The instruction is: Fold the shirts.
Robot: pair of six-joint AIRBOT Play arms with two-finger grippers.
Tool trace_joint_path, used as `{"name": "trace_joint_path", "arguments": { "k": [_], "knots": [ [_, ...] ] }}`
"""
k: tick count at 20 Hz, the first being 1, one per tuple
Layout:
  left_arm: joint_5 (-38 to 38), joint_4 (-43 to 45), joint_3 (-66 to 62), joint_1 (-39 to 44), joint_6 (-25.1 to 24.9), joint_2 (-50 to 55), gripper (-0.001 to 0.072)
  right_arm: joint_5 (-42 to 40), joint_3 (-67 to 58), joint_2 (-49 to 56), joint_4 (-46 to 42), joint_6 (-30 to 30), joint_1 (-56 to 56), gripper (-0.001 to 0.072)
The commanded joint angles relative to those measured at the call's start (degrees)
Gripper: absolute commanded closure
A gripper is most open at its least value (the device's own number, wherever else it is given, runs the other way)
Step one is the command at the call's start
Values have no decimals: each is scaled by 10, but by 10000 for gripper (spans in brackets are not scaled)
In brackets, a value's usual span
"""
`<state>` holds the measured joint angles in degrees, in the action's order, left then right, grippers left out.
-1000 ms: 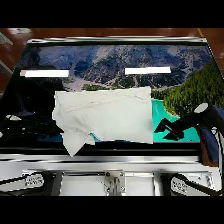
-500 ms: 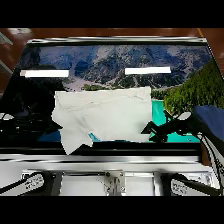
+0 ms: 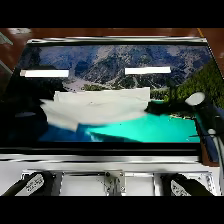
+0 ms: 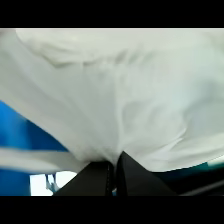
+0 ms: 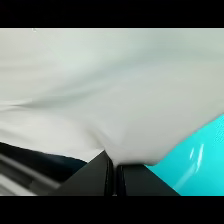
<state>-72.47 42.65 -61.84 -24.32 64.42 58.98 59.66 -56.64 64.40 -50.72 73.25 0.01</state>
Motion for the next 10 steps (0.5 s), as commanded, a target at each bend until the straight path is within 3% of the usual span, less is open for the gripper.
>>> {"name": "trace_joint_path", "arguments": {
  "k": [1, 5, 7, 10],
  "knots": [
    [50, 0, -251, -1, 38, -88, 668, -91, -194, -124, -100, -28, -1, 643],
    [104, 0, -520, -1, 55, -136, 668, -150, -382, -208, -209, 36, -1, 643],
    [103, 0, -591, -1, 99, -152, 668, -127, -434, -235, -235, 77, -1, 643],
    [87, 32, -605, -1, 121, -200, 668, -48, -452, -280, -259, 101, -1, 643]
  ]
}}
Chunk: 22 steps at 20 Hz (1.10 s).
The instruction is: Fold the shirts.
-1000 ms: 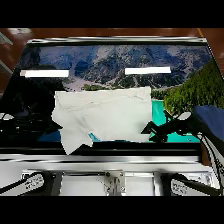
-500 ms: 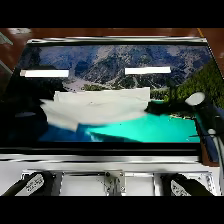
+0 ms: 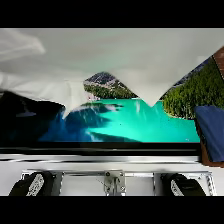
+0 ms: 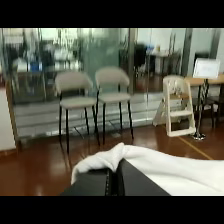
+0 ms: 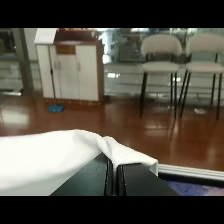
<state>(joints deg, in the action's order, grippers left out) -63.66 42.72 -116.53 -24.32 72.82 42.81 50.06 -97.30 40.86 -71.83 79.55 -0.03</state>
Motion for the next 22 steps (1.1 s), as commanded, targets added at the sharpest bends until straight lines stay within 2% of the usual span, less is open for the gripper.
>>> {"name": "trace_joint_path", "arguments": {
  "k": [1, 3, 5, 8, 10, 12, 14, 16, 19, 22],
  "knots": [
    [-27, 70, -58, -1, 62, -51, 668, 78, -45, -59, -64, 50, -1, 643],
    [-101, 150, -57, -1, 115, -64, 667, 146, -45, -86, -121, 82, -1, 643],
    [-186, 182, -53, -1, 115, -63, 666, 235, -45, -99, -184, 114, -1, 643],
    [-266, 180, 13, -1, 108, -63, 667, 395, -30, -93, -221, 120, -1, 643],
    [-288, 175, 94, 0, 108, -63, 666, 438, 22, -86, -232, 120, -1, 643],
    [-287, 166, 193, 0, 86, -61, 666, 439, 103, -78, -232, 120, -1, 643],
    [-271, 164, 295, 0, 52, -49, 666, 390, 195, -57, -232, 119, -1, 643],
    [-233, 156, 389, 1, 26, -23, 666, 282, 271, -16, -211, 117, -1, 643],
    [-114, 86, 500, 1, -9, 46, 666, 79, 319, 91, -139, 92, -1, 643],
    [3, 2, 534, 25, -87, 142, 666, -98, 319, 219, -91, 92, -2, 643]
  ]
}}
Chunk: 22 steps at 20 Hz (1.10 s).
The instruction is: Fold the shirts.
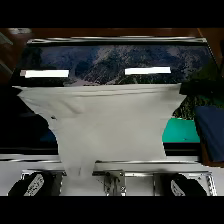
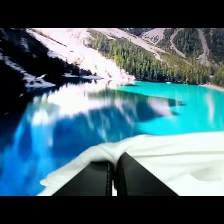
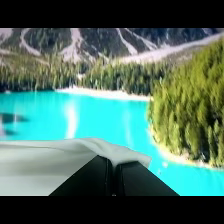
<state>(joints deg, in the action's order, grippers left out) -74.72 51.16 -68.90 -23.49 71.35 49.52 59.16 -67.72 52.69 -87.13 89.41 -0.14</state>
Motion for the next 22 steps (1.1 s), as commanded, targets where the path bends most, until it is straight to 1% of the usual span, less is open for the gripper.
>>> {"name": "trace_joint_path", "arguments": {
  "k": [1, 4, 6, 8, 10, 12, 14, 16, 17, 19, 21, 22],
  "knots": [
    [148, -92, 57, 36, -96, 108, 666, -231, 23, 138, 81, -7, -1, 643],
    [275, -92, 56, 105, -157, 208, 666, -343, 23, 238, 100, -10, -12, 643],
    [375, -92, 56, 142, -158, 261, 666, -422, 23, 284, 102, -16, -15, 643],
    [459, -92, 56, 170, -156, 301, 666, -503, 23, 322, 101, -20, -15, 642],
    [502, -92, 56, 192, -156, 331, 666, -567, 23, 354, 101, -31, -15, 642],
    [522, -92, 56, 207, -156, 352, 666, -588, 23, 380, 101, -31, -15, 642],
    [520, -92, 56, 211, -156, 367, 666, -560, 23, 394, 104, -22, -15, 643],
    [494, -89, 56, 210, -156, 372, 666, -490, 23, 393, 104, -19, -10, 643],
    [465, -70, 56, 207, -156, 370, 666, -447, 23, 389, 103, -20, -5, 643],
    [380, -27, 52, 200, -149, 369, 666, -352, 23, 379, 103, -19, 9, 643],
    [298, 10, 52, 196, -106, 371, 666, -269, 23, 373, 103, -19, 23, 643],
    [270, 25, 52, 196, -87, 374, 667, -231, 23, 374, 104, -17, 28, 643]
  ]
}}
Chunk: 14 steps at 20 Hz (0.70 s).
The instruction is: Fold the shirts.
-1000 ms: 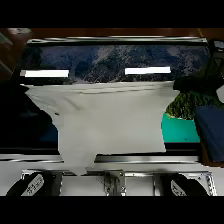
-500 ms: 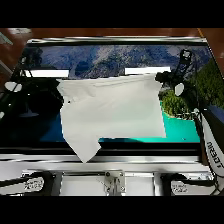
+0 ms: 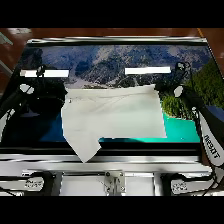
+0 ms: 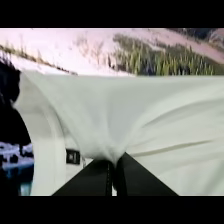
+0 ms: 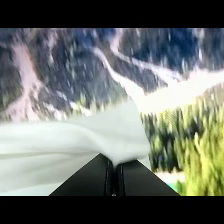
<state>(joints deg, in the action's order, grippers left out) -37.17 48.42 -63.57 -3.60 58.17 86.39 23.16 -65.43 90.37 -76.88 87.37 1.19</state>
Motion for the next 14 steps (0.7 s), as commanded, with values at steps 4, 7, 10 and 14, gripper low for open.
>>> {"name": "trace_joint_path", "arguments": {
  "k": [4, 7, 10, 14],
  "knots": [
    [-156, 103, -1, -3, 149, 29, 666, 209, 0, -3, 6, 7, 9, 642],
    [-161, 102, -1, -3, 210, 37, 498, 214, 0, -3, 49, 7, 5, 579],
    [-233, 102, -37, -19, 227, 35, 189, 262, -12, -15, 70, -7, 8, 56],
    [-412, 112, -108, -89, 220, 5, 188, 418, -43, -93, -90, -28, 44, 59]
  ]
}}
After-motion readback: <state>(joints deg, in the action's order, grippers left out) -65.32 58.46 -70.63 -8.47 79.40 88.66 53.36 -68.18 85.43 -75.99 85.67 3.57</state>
